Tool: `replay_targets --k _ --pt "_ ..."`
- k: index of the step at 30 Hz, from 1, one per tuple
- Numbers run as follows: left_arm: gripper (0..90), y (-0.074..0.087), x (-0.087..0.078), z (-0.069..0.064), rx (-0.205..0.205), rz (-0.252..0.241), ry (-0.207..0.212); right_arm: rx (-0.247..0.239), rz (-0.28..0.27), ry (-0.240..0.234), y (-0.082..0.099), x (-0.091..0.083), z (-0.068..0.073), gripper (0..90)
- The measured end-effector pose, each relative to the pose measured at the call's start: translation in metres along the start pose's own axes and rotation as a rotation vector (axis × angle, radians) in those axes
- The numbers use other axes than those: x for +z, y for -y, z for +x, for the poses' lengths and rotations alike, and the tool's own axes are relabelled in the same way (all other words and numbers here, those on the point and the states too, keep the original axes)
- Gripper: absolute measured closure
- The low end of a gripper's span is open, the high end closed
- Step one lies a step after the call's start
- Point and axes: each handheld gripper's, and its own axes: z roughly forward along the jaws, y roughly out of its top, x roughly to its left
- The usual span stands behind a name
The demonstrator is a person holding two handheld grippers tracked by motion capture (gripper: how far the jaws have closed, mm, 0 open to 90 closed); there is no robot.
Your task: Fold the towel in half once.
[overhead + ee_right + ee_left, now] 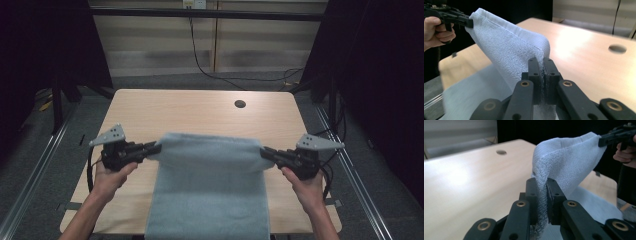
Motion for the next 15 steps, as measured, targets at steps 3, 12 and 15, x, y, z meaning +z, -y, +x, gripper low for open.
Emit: replay_targets --k 3,12,15 --pt "82.0 0.015 -0.003 -0.015 0.017 0.058 0.015 0.016 0.028 0.007 0.02 -0.009 0.009 86.7" --pt "82.0 0.081 0.007 -0.021 -0.076 0.216 0.049 0.073 0.15 -0.019 0.078 -0.008 0.03 86.6" --pt "81.9 0.092 0.013 -0.025 -0.071 0.27 0.054 0.096 0.235 -0.019 0.098 -0.002 0.03 86.6"
